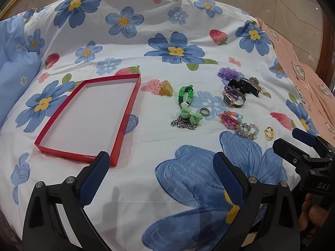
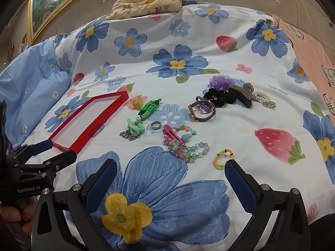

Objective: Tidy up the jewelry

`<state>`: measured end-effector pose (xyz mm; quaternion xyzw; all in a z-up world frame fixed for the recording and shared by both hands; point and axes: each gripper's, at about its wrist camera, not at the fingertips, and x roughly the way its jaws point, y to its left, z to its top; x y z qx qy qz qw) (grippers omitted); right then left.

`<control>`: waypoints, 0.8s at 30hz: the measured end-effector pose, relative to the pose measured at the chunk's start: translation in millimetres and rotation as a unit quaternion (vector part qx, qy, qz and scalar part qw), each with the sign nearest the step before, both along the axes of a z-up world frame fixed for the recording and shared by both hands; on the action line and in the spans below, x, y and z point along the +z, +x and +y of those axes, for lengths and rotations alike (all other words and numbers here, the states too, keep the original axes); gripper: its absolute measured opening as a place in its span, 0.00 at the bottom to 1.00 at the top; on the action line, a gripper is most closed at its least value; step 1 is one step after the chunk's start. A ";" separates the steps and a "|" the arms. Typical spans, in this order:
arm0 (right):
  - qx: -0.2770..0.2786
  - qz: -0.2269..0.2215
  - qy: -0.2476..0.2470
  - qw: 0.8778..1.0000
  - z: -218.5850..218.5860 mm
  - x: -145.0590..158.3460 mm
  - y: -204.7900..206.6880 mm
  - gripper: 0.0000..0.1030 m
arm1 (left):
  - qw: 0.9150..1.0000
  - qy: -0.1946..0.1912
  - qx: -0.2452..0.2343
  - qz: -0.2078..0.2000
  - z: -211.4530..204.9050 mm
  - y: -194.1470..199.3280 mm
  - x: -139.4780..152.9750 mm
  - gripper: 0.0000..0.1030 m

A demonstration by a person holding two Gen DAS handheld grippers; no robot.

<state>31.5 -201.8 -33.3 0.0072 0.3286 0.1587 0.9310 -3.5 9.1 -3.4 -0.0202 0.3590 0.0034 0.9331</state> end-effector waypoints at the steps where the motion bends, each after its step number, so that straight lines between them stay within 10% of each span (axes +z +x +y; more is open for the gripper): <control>1: 0.001 0.000 0.001 1.000 0.0 0.2 0.3 1.00 | 1.000 0.000 0.000 0.000 0.6 -0.6 -0.2 0.97; 24: 0.005 0.015 0.009 1.000 -1.7 1.9 18.0 1.00 | 0.999 -0.023 -0.007 0.027 6.6 24.4 -10.5 0.97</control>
